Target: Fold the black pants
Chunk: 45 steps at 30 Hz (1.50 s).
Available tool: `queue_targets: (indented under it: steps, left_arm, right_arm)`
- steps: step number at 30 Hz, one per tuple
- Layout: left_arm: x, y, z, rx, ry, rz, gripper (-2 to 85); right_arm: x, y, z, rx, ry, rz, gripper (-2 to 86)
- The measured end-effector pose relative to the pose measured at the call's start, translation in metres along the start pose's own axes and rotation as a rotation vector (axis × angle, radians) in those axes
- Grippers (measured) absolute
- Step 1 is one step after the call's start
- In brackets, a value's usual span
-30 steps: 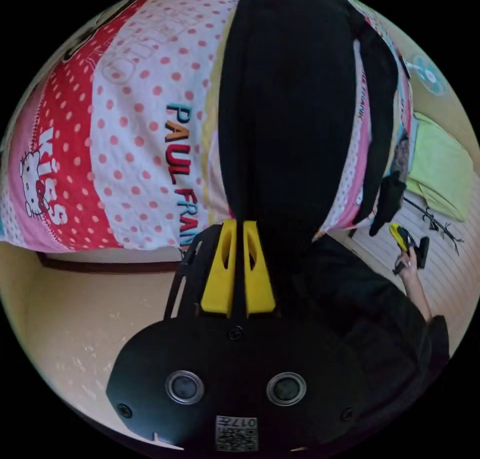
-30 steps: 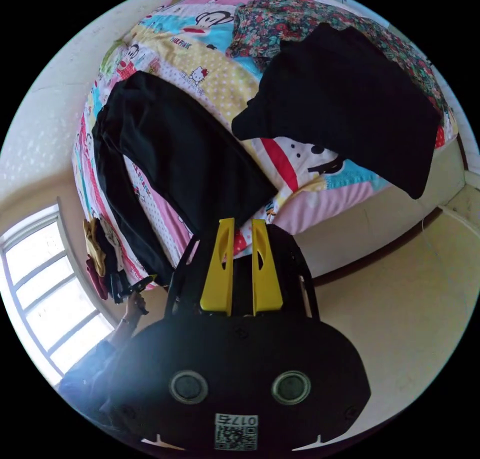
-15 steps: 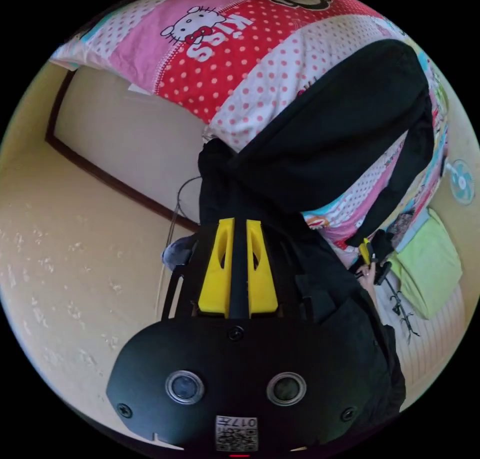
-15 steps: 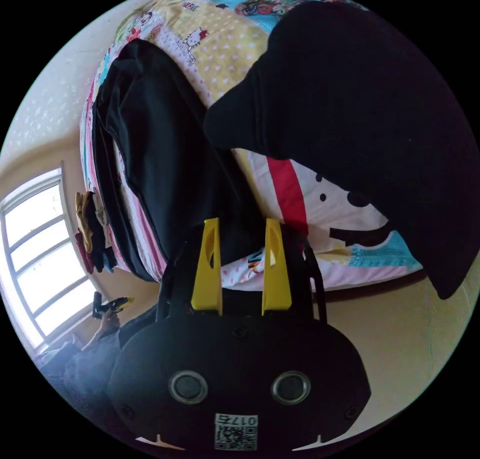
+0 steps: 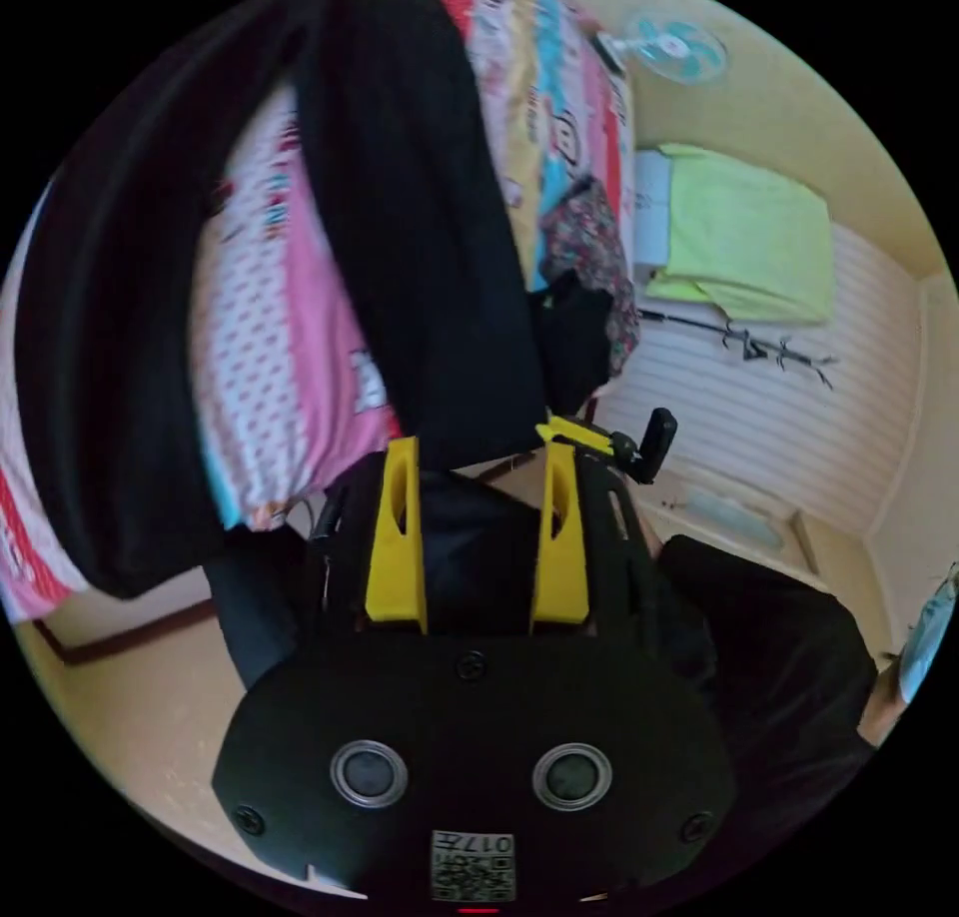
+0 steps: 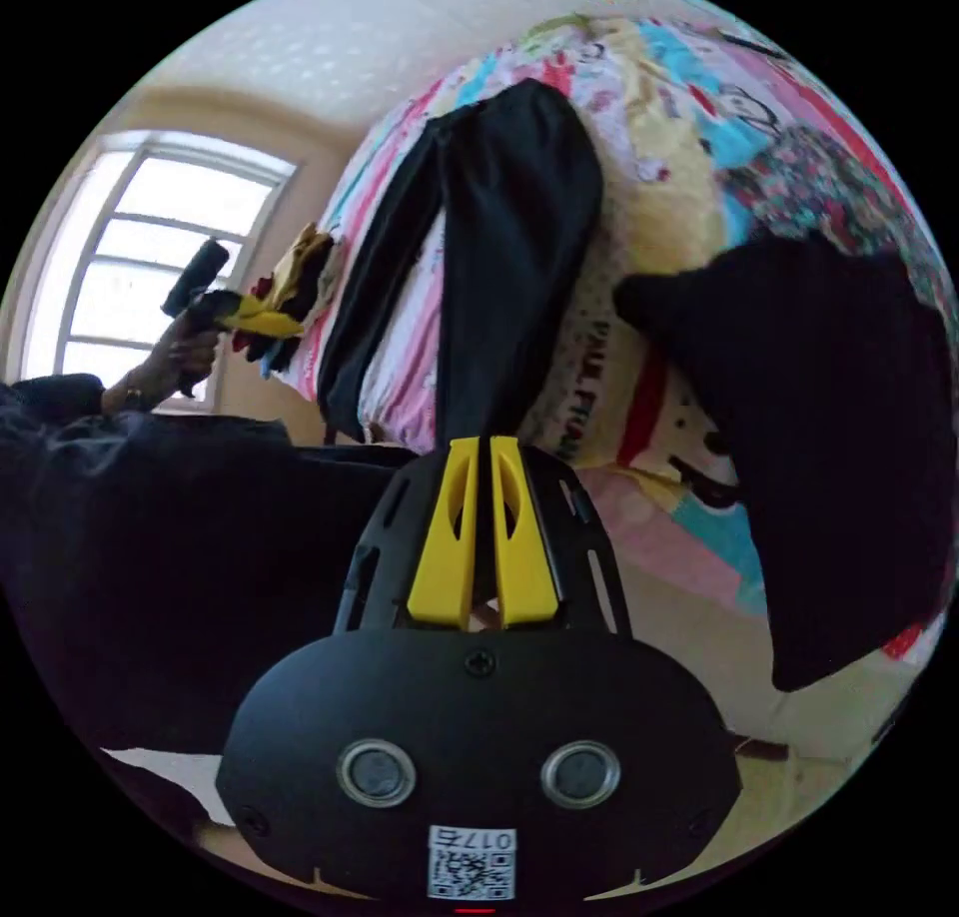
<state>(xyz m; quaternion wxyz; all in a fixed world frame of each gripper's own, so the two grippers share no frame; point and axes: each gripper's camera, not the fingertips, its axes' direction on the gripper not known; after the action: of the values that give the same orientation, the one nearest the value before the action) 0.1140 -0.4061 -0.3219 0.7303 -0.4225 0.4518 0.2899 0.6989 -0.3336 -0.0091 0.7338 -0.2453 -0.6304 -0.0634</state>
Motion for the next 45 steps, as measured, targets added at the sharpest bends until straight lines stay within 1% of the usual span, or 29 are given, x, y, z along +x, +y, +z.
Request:
queue_targets:
  steps: [2, 3, 5, 6, 7, 8, 9, 11, 13, 14, 16, 18, 19, 21, 22, 24, 27, 29, 30, 33, 34, 36, 38, 40, 41, 42, 43, 45]
  left_arm:
    - [0.061, -0.031, 0.032, -0.046, -0.038, 0.088, 18.6]
    - [0.072, -0.037, 0.043, -0.067, -0.055, 0.1, 18.8]
    - [0.093, -0.052, 0.093, -0.225, -0.168, 0.099, 17.1]
    - [0.093, -0.052, 0.104, -0.26, -0.198, 0.092, 16.1]
    - [0.09, -0.048, 0.114, -0.256, -0.236, 0.076, 11.5]
    - [0.081, -0.041, 0.118, -0.249, -0.318, 0.043, 4.4]
    - [0.075, -0.037, 0.12, -0.249, -0.333, 0.04, 3.3]
    - [0.048, -0.019, 0.121, -0.2, -0.186, -0.01, 0.3]
    - [0.03, -0.008, 0.116, -0.149, -0.111, -0.037, -0.3]
    - [0.021, -0.003, 0.113, -0.121, -0.087, -0.045, -0.6]
    - [0.008, 0.006, 0.109, -0.075, -0.039, -0.047, -0.7]
    - [-0.003, 0.014, 0.109, -0.044, 0.009, -0.038, -0.8]
    - [-0.009, 0.018, 0.11, -0.033, 0.029, -0.028, -0.8]
    - [-0.021, 0.025, 0.113, -0.017, 0.05, -0.012, -0.8]
    - [-0.031, 0.03, 0.115, -0.007, 0.074, -0.009, -0.8]
    - [-0.048, 0.038, 0.116, 0.015, 0.141, 0.002, -0.8]
    - [-0.083, 0.051, 0.119, 0.045, 0.262, 0.028, -0.9]
    - [-0.117, 0.066, 0.116, 0.08, 0.357, 0.041, -0.9]
    - [-0.127, 0.071, 0.114, 0.091, 0.383, 0.043, -0.9]
    - [-0.178, 0.098, 0.105, 0.136, 0.522, 0.045, -0.9]
    - [-0.199, 0.111, 0.099, 0.168, 0.577, 0.048, -0.9]
    - [-0.231, 0.132, 0.089, 0.208, 0.632, 0.048, -0.9]
    - [-0.279, 0.162, 0.077, 0.249, 0.669, 0.015, -0.9]
    - [-0.313, 0.183, 0.07, 0.288, 0.661, -0.02, -0.9]
    - [-0.332, 0.192, 0.069, 0.288, 0.63, -0.045, -0.9]
    - [-0.341, 0.195, 0.07, 0.282, 0.615, -0.062, -0.9]
    - [-0.355, 0.199, 0.071, 0.276, 0.596, -0.082, -0.9]
    - [-0.367, 0.199, 0.074, 0.28, 0.602, -0.074, -0.8]
  right_arm:
    - [-0.028, -0.003, -0.01, 0.021, -0.07, -0.102, 2.9]
    - [-0.043, -0.005, -0.012, 0.022, -0.125, -0.162, 3.0]
    - [-0.06, -0.007, -0.011, 0.007, -0.224, -0.252, 3.0]
    - [-0.065, -0.008, -0.005, -0.035, -0.263, -0.285, 3.0]
    - [-0.065, -0.007, 0.001, -0.084, -0.258, -0.304, 3.0]
    - [-0.062, -0.001, 0.01, -0.161, -0.247, -0.353, 3.1]
    - [-0.052, 0.005, 0.012, -0.221, -0.242, -0.384, 3.1]
    - [-0.027, 0.009, 0.009, -0.305, -0.288, -0.414, 3.2]
    - [0.012, -0.002, 0.001, -0.383, -0.34, -0.383, 3.4]
    - [0.042, -0.02, -0.005, -0.402, -0.35, -0.322, 4.4]
    - [0.088, -0.064, -0.017, -0.359, -0.339, -0.214, 7.3]
    - [0.139, -0.144, -0.026, -0.225, -0.259, -0.106, 12.4]
    - [0.15, -0.165, -0.025, -0.188, -0.255, -0.091, 13.2]
    - [0.2, -0.25, -0.001, -0.081, -0.333, 0.007, 15.7]
    - [0.215, -0.269, 0.008, -0.049, -0.342, 0.054, 16.2]
    - [0.266, -0.322, 0.045, 0.106, -0.285, 0.247, 16.9]
    - [0.307, -0.36, 0.093, 0.27, -0.226, 0.426, 16.5]
    - [0.316, -0.378, 0.12, 0.347, -0.24, 0.45, 14.5]
    - [0.317, -0.387, 0.136, 0.395, -0.24, 0.459, 11.1]
    - [0.314, -0.412, 0.177, 0.428, -0.241, 0.469, 3.7]
    - [0.311, -0.416, 0.184, 0.443, -0.261, 0.454, 3.0]
    - [0.285, -0.432, 0.213, 0.581, -0.383, 0.339, 1.7]
    - [0.261, -0.453, 0.24, 0.628, -0.469, 0.262, 1.6]
    - [0.233, -0.478, 0.268, 0.537, -0.378, 0.197, 2.0]
    - [0.22, -0.491, 0.285, 0.44, -0.225, 0.229, 2.7]
    - [0.211, -0.496, 0.295, 0.39, -0.09, 0.245, 4.5]
    - [0.207, -0.497, 0.297, 0.372, -0.006, 0.262, 5.9]
    - [0.192, -0.498, 0.31, 0.27, 0.437, 0.324, 11.7]
